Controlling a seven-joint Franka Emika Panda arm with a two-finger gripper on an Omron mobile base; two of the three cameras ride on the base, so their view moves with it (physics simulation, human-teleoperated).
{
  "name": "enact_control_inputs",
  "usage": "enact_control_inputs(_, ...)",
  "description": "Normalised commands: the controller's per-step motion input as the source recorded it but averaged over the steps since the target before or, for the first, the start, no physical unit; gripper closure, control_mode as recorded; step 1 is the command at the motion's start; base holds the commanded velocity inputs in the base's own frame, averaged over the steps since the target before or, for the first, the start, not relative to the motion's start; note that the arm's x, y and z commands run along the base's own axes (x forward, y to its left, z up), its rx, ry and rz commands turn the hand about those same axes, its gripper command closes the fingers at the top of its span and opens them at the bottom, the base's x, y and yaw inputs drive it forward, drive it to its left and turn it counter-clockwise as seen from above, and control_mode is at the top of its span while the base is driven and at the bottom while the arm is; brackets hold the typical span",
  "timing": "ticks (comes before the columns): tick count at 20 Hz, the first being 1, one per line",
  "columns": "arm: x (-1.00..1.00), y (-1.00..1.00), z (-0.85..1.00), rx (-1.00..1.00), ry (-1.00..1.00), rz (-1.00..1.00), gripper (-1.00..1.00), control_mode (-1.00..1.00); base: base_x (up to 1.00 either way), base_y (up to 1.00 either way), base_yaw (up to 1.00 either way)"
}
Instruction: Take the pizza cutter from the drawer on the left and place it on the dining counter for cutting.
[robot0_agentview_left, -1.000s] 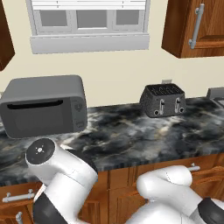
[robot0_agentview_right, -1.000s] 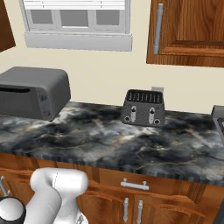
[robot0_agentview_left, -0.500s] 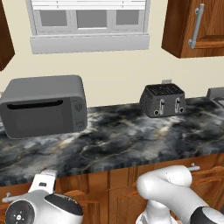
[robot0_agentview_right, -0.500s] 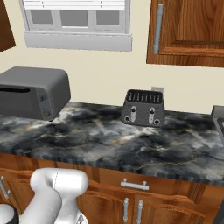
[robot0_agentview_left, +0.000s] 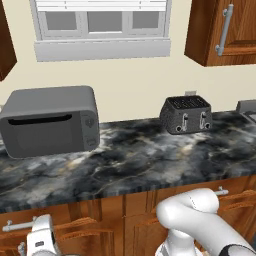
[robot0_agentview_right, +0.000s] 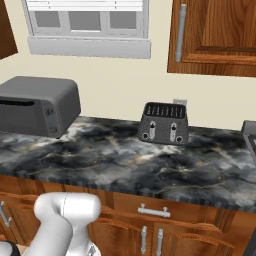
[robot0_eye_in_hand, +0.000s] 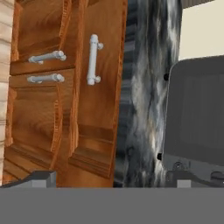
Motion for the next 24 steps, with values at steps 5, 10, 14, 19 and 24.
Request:
enact_control_inputs(5,0.1,0.06,-0.38,-0.1,-0.19,0.18,-1.0,-1.0,0.0,0.0,0.0)
enact_control_inputs(10,0.25,0.08,-0.21,-0.02,-0.17,0.05,-1.0,-1.0,0.0,0.0,0.0)
enact_control_inputs(14,0.33,0.08,-0.2,-0.01,-0.15,0.05,-1.0,-1.0,0.0,0.0,0.0)
enact_control_inputs(19,0.13,0.24,-0.32,-0.04,-0.19,0.03,-1.0,-1.0,0.0,0.0,0.0)
enact_control_inputs(24,0.0,0.27,-0.33,-0.03,-0.23,0.03,-1.0,-1.0,0.0,0.0,0.0)
